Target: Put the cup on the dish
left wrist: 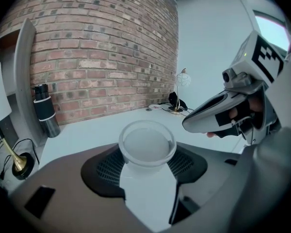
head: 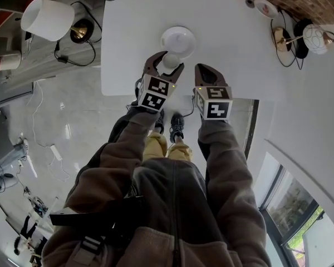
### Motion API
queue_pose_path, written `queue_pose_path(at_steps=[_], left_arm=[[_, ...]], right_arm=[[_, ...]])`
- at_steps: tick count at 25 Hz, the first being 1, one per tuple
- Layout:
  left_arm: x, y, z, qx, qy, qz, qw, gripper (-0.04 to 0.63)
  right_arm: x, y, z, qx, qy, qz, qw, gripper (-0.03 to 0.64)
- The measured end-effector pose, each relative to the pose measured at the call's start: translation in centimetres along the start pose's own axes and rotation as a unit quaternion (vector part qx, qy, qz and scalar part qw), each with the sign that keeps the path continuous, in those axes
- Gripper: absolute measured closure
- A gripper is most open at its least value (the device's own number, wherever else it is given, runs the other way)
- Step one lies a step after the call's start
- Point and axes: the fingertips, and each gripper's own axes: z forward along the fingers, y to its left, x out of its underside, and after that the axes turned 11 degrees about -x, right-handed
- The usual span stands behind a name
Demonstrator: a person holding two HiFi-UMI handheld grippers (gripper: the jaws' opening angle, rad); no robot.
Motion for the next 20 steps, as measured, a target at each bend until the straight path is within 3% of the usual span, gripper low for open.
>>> queue_pose_path(at_steps=[20], left_arm=[[4.5, 1.8, 8.9, -0.002, 0.041, 0.01, 0.9991, 0.325]], right_arm=[[4.3, -4.1, 2.7, 0.016, 0.027, 0.049, 0.998, 0.617]])
